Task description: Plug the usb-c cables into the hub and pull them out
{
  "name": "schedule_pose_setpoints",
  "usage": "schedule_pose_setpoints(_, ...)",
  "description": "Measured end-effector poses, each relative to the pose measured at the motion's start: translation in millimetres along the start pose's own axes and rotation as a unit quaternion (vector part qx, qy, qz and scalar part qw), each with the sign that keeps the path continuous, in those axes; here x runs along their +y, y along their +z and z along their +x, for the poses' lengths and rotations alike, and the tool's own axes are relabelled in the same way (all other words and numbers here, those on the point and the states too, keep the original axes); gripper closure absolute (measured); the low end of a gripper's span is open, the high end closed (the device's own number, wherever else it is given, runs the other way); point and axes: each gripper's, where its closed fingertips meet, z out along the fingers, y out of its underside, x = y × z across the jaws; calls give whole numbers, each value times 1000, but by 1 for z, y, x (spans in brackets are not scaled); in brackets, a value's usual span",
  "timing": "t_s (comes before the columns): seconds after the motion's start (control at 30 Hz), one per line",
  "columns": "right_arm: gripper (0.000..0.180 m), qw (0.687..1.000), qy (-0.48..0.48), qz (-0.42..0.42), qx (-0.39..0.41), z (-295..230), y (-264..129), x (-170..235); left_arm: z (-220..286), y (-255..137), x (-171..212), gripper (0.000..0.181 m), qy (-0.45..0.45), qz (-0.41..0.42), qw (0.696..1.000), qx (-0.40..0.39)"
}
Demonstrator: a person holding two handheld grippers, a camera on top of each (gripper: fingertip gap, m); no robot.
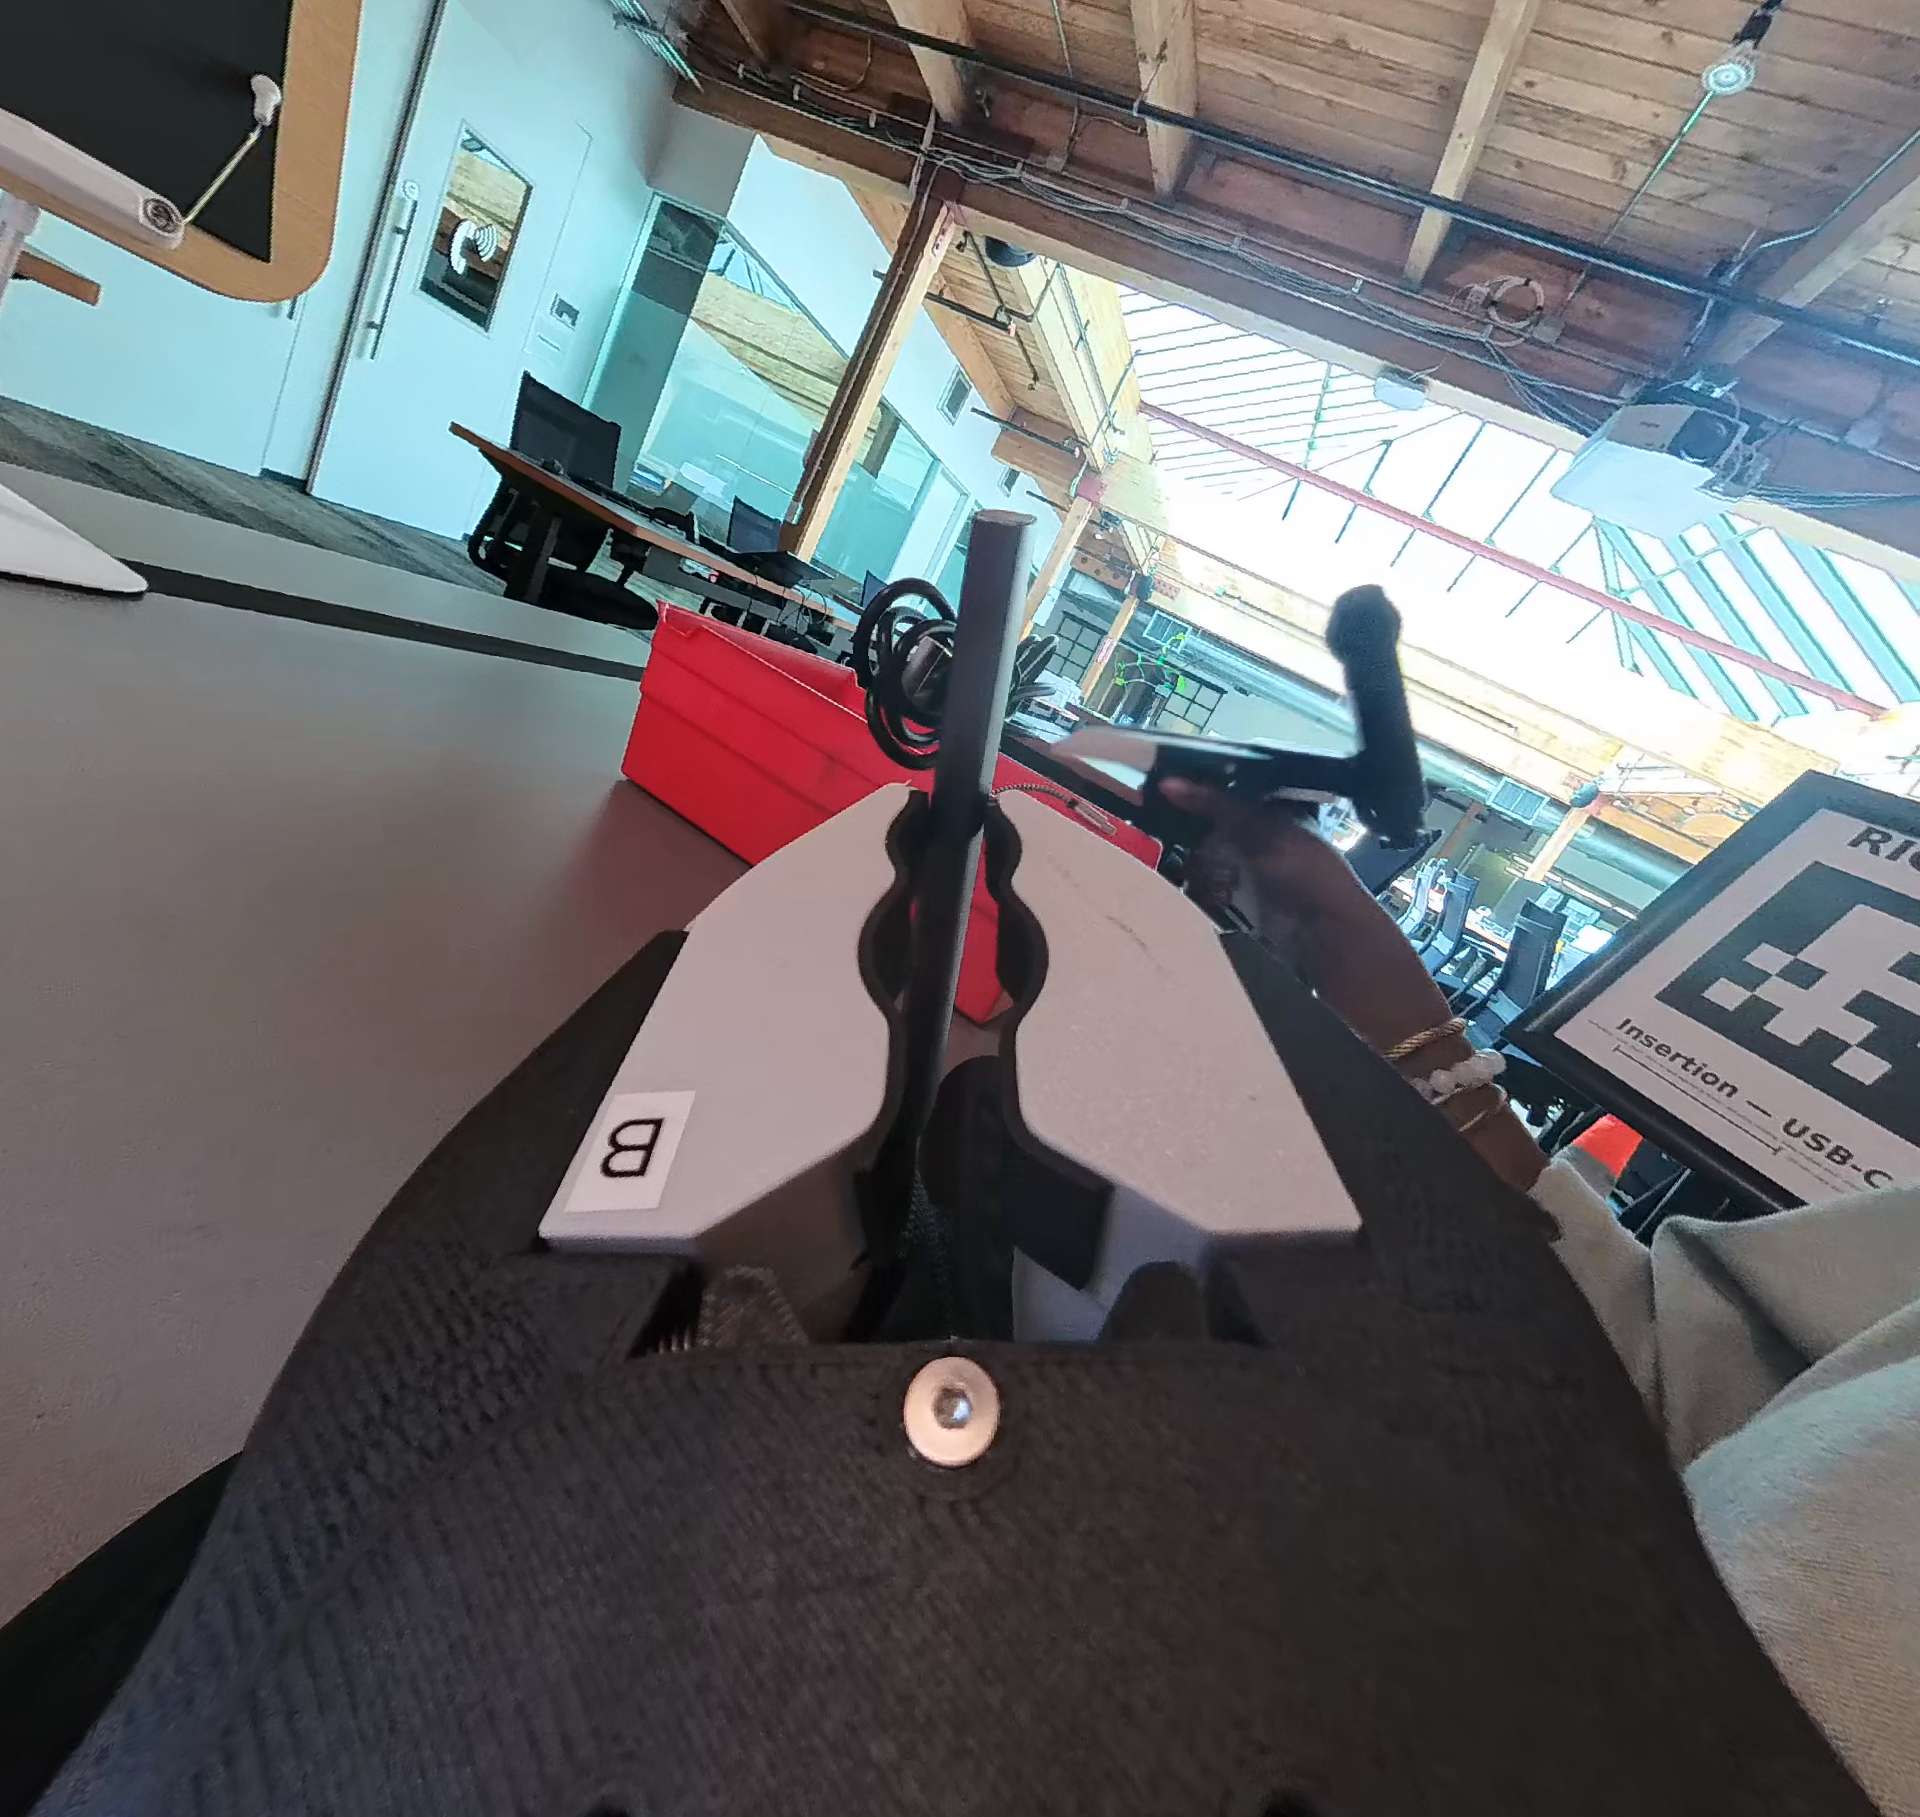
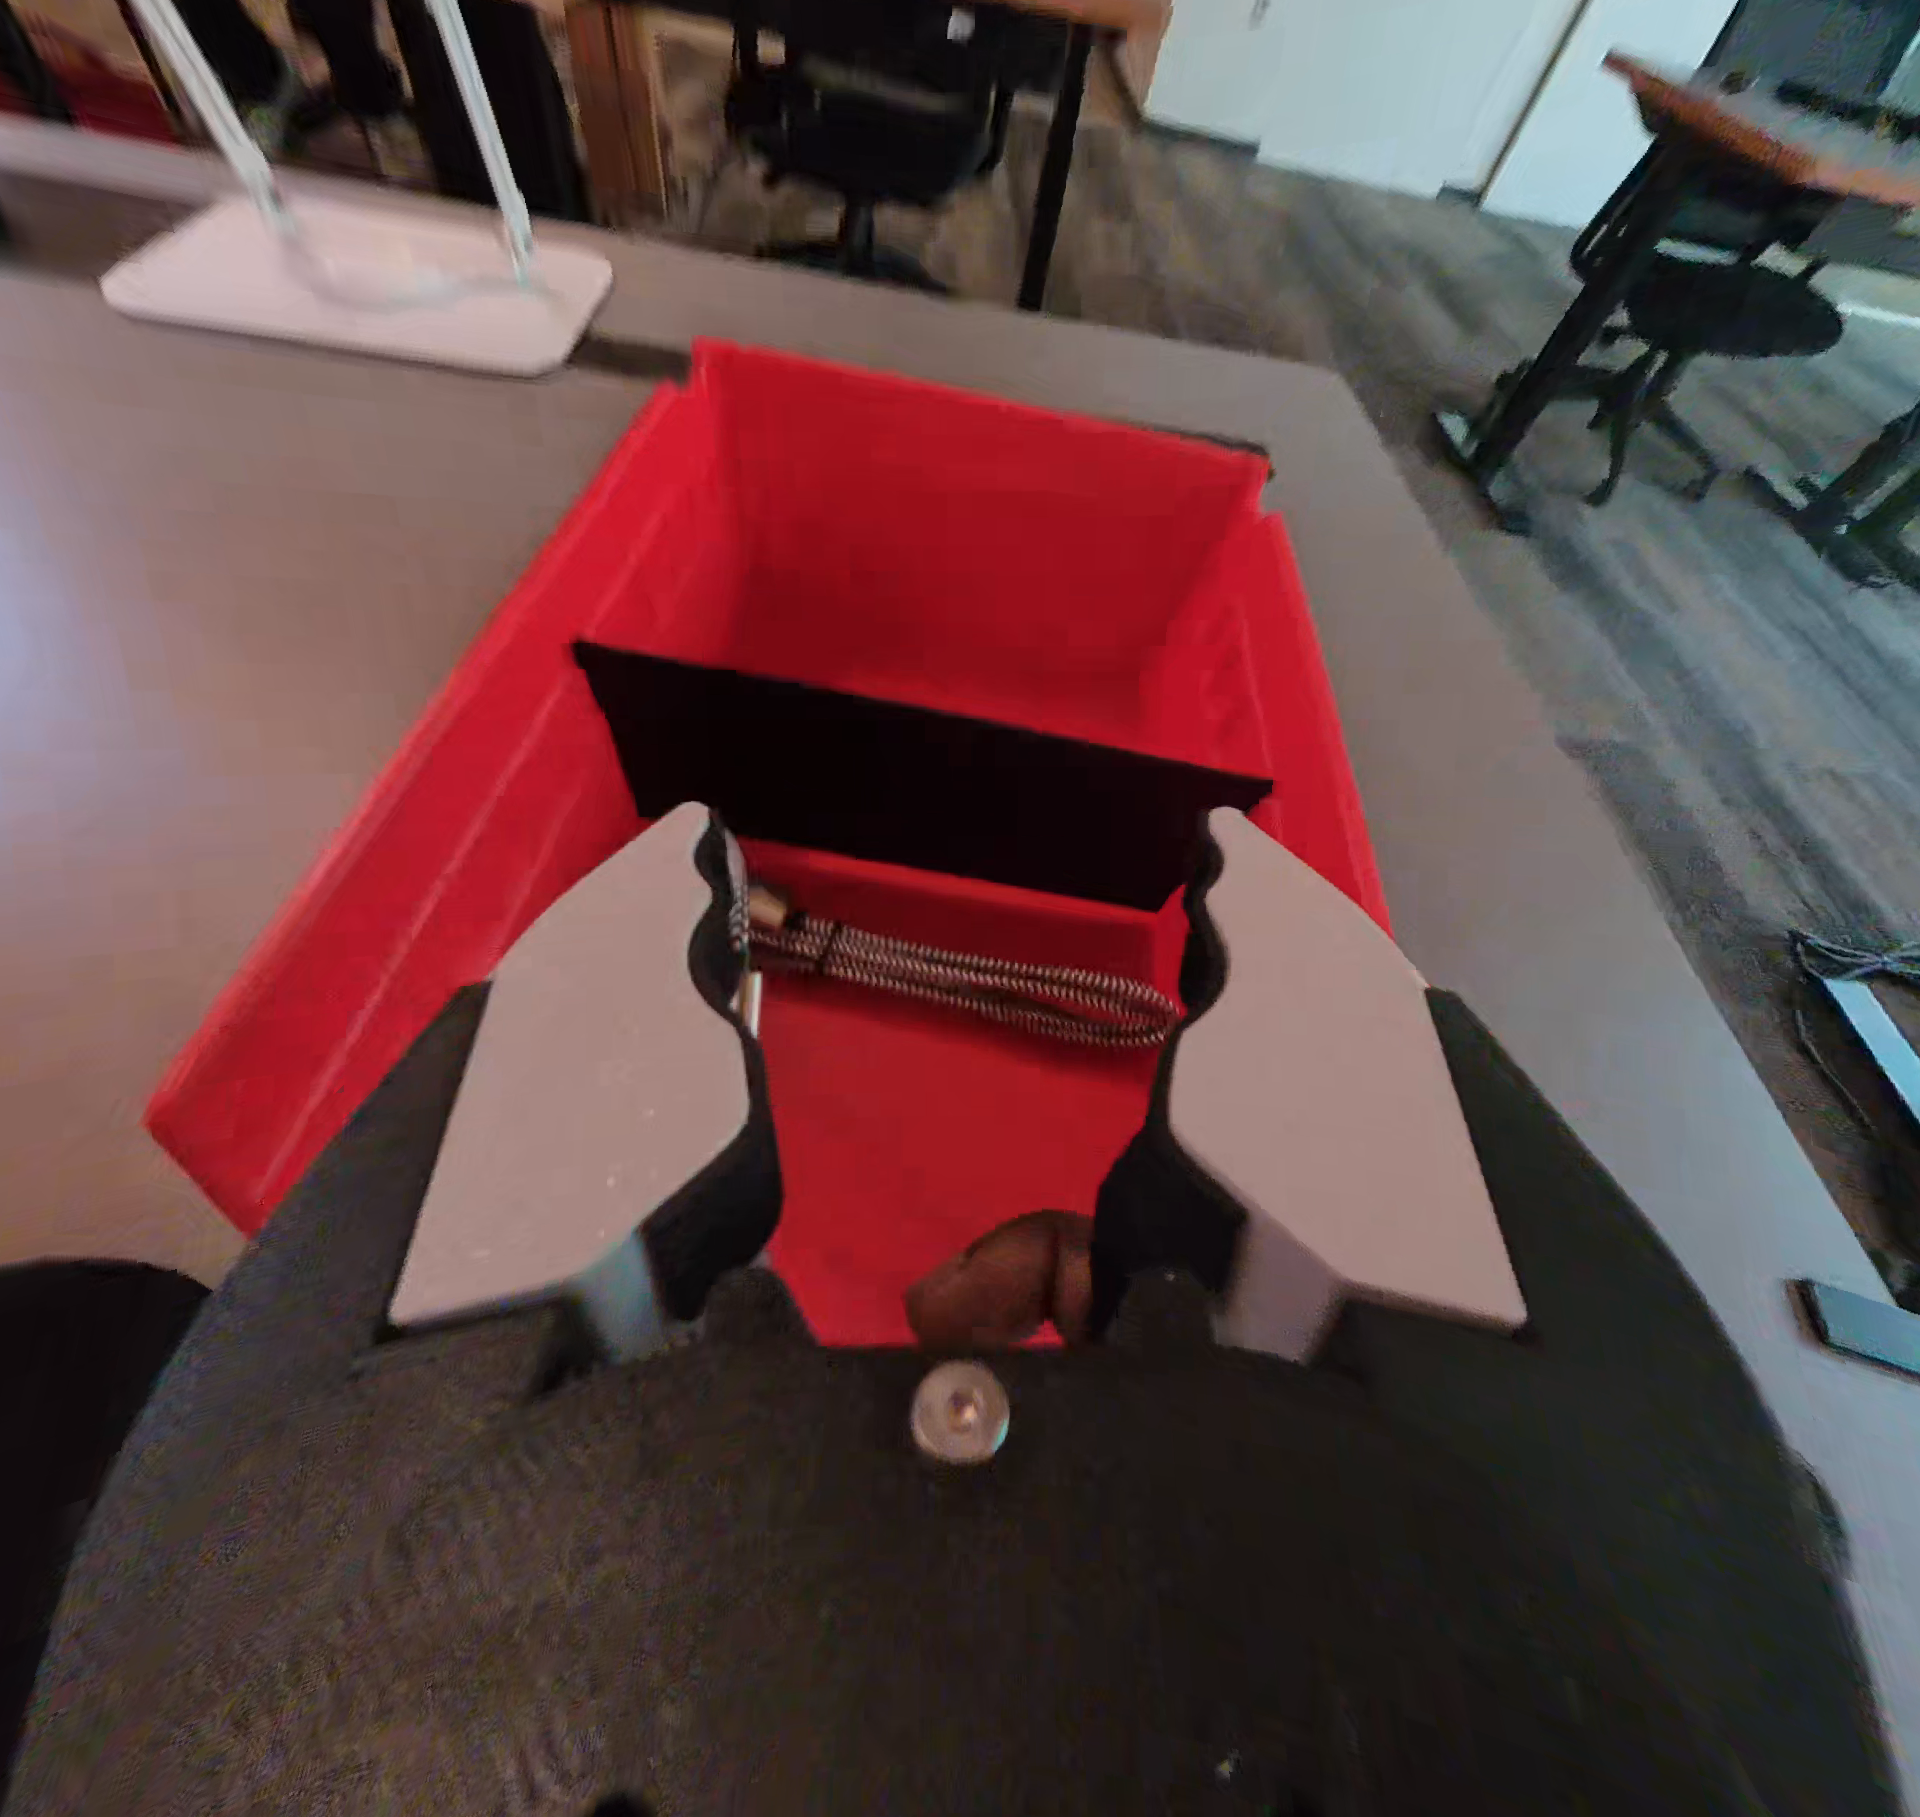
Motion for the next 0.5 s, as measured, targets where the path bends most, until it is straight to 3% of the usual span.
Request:
schedule_pose_setpoints(0.03, 89, 999, 19, 43, -1, -2, -6, -13, 1, 0, 0, 170, 2, 0, 1000, 0)
schedule_pose_setpoints(0.1, 87, 990, 55, 131, -1, -5, -20, -39, 2, 0, 0, 170, 7, 1, 1000, 3)
schedule_pose_setpoints(0.17, 95, 986, 62, 154, 19, -4, -25, -46, 3, -1, -1, 170, 10, 5, 1000, 7)
schedule_pose_setpoints(0.27, 95, 995, 28, 91, 32, -3, -12, -30, 4, -1, -1, 170, 13, 6, 1000, 7)
schedule_pose_setpoints(0.33, 104, 997, 37, 66, 10, -9, -9, -20, 4, -1, -1, 170, 13, 5, 1000, 7)
schedule_pose_setpoints(0.43, 152, 998, 25, 7, -60, -27, -12, 1, 5, -1, -1, 170, 12, 6, 1000, 9)
schedule_pose_setpoints(0.5, 154, 988, 8, -87, -130, -46, -19, 30, 4, -1, -1, 170, 11, 7, 1000, 9)
